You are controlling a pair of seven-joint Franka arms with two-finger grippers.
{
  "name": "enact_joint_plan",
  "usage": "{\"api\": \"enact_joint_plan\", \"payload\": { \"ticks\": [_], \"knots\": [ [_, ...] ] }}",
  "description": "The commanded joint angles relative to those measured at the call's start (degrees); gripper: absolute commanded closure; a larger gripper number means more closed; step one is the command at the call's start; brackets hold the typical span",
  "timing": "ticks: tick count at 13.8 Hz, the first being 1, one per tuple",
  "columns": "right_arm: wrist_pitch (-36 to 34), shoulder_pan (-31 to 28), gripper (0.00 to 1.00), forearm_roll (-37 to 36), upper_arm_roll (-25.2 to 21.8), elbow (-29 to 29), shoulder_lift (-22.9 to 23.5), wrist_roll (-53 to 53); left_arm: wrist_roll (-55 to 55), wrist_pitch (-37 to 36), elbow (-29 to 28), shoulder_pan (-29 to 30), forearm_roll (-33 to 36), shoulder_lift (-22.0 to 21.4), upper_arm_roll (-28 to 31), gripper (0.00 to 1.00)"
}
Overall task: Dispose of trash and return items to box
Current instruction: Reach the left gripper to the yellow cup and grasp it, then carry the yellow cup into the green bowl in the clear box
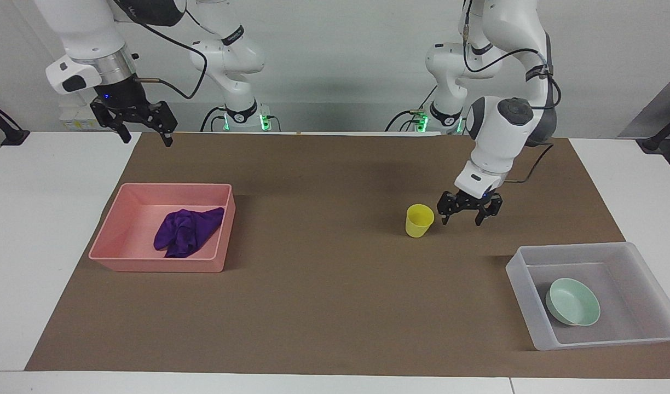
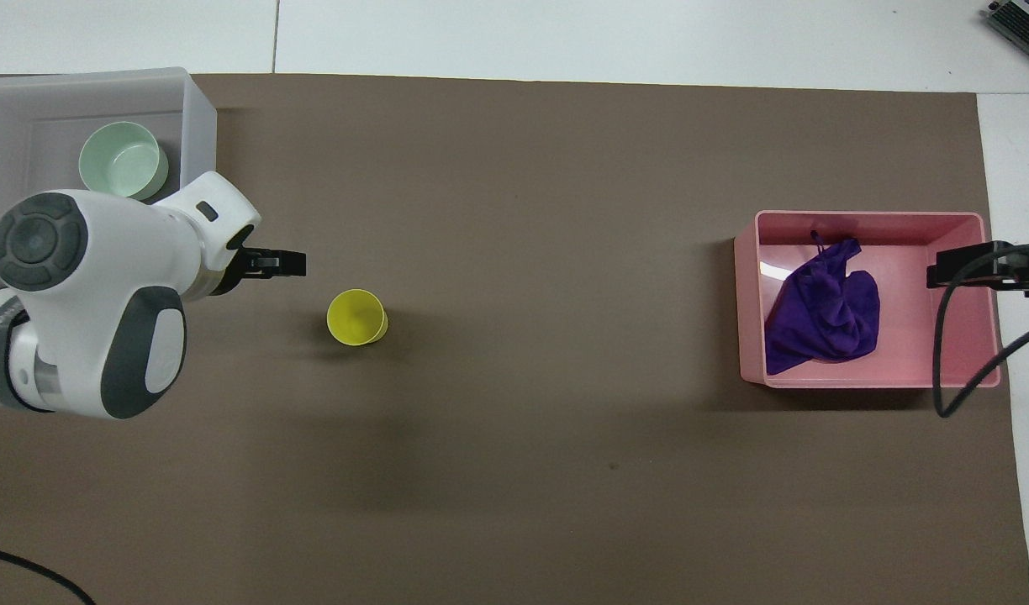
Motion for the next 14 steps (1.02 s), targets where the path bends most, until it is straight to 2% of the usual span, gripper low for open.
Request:
{"api": "enact_joint_plan", "payload": {
  "ticks": [1, 3, 4, 5, 6, 11, 14],
  "knots": [
    [-1.16, -0.48, 0.00, -0.43, 0.38, 0.01, 0.31, 1.17, -2.99, 3.92, -4.70, -3.61, 0.42, -1.87, 0.93, 0.07],
    [-1.25, -0.48, 0.00, -0.43, 0.29, -0.53, 0.13, 1.17, -2.82, 5.05, -6.54, -4.41, 0.42, -1.69, 0.84, 0.21],
    [-1.34, -0.57, 0.00, -0.43, 0.29, -0.62, 0.13, 1.00, -2.74, 7.41, -8.29, -4.93, 0.42, -1.69, 0.84, 0.33],
    [-1.25, -0.57, 0.00, -0.43, 0.29, -0.62, 0.13, 0.91, -2.73, 8.74, -9.18, -5.37, 0.42, -1.61, 0.84, 0.63],
    [-1.25, -0.66, 0.00, -0.43, 0.29, -0.62, 0.13, 0.91, -2.39, 8.93, -9.37, -5.38, 0.42, -1.43, 0.84, 1.00],
    [-1.17, 1.45, 0.00, -0.52, -1.55, -0.62, 0.13, 0.73, -2.82, 7.09, -6.12, -4.41, 0.42, -1.34, 1.19, 1.00],
    [-1.52, 2.25, 0.00, -0.43, -2.79, -0.18, 0.31, 0.65, -2.30, -1.15, 1.85, -1.18, 0.59, -1.78, 1.72, 1.00]
  ]
}}
